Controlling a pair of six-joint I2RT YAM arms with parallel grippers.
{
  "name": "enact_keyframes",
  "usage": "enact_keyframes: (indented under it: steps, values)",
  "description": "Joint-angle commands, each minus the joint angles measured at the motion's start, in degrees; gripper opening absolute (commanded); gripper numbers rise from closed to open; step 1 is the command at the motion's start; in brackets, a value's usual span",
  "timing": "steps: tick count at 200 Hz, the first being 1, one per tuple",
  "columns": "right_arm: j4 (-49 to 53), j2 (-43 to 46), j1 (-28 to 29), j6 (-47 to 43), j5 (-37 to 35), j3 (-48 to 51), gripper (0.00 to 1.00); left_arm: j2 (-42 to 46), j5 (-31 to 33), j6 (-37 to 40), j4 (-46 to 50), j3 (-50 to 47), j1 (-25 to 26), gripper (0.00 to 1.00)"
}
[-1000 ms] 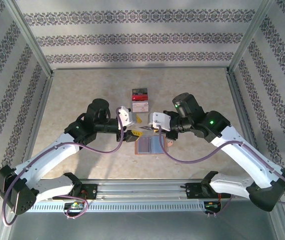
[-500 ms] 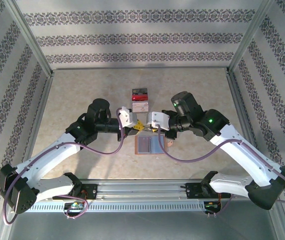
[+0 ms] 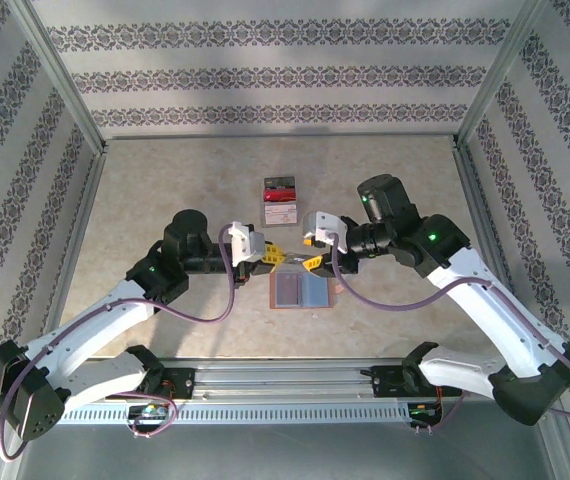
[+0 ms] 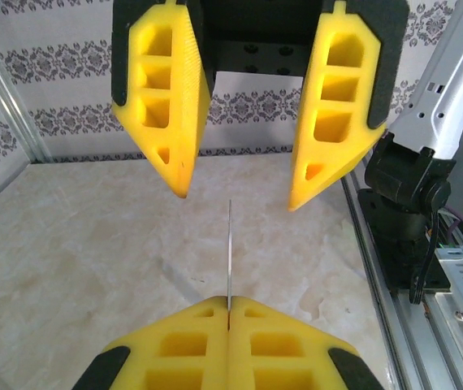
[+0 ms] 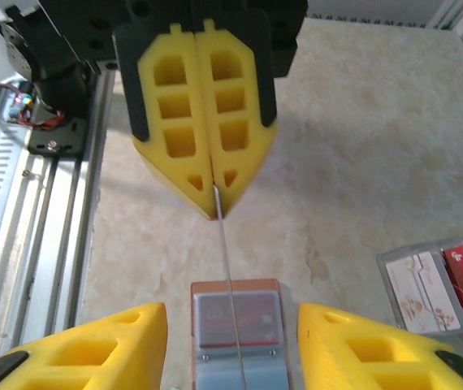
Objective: Take the credit cards out of the card holder
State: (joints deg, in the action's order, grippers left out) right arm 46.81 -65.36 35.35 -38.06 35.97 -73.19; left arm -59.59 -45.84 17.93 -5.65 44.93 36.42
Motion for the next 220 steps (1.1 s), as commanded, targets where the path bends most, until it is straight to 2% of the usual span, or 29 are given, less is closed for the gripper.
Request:
enact_keyframes:
  steps: [1, 28, 44, 97, 119, 136, 145, 158, 168, 172, 187, 210, 220]
  values:
    - [-0.48, -0.15, -0.11, 0.79, 3.99, -1.74, 0.46, 1.34, -0.22, -1.47, -5.17, -1.13, 0.67, 0.00]
    - [-0.14, -1.21, 0.32, 0.62, 3.61, -2.29, 0.39, 1.41, -0.23, -1.78, -5.78, -1.36, 0.67, 0.00]
    - [0.16, -1.76, 0.52, 0.27, 3.18, -2.72, 0.31, 1.48, -0.14, -1.67, -5.78, -1.27, 0.67, 0.00]
    - [0.80, -2.74, 1.05, -0.47, 1.94, -2.66, 0.23, 1.32, 0.07, -1.50, -5.86, -1.07, 0.67, 0.00]
    - [0.83, -2.75, 1.23, -0.78, 1.14, -2.40, 0.14, 1.41, 0.40, -1.32, -5.52, -1.01, 0.66, 0.00]
    - [1.11, -2.58, 1.22, -1.21, 0.88, -2.31, 0.00, 1.58, 0.43, -1.49, -5.16, -0.94, 0.67, 0.00]
    - [1.20, -2.49, 1.24, -1.51, 0.45, -2.22, 0.00, 1.72, 0.63, -1.64, -4.92, -0.81, 0.67, 0.00]
    - [1.44, -2.40, 1.27, -2.05, -0.34, -2.13, 0.00, 2.09, 1.04, -1.67, -4.38, -0.90, 0.67, 0.11]
    - [1.78, -2.40, 1.17, -2.52, -0.74, -2.30, 0.00, 2.60, 1.37, -1.38, -3.35, -0.98, 0.67, 0.30]
    - [1.92, -2.48, 1.13, -2.62, -0.95, -2.39, 0.00, 2.85, 1.42, -1.15, -2.70, -0.90, 0.69, 0.34]
    - [2.81, -2.75, 1.17, -3.30, -1.48, -2.95, 0.00, 3.60, 1.63, 0.33, 0.86, -0.47, 0.67, 0.45]
    - [4.35, -3.77, 0.90, -4.52, -2.84, -4.26, 0.00, 5.75, 5.79, 0.97, 4.00, -0.91, 0.63, 0.61]
    - [5.25, -4.42, 0.66, -5.10, -3.71, -5.11, 0.00, 7.11, 8.04, 0.58, 3.71, -2.01, 0.58, 0.65]
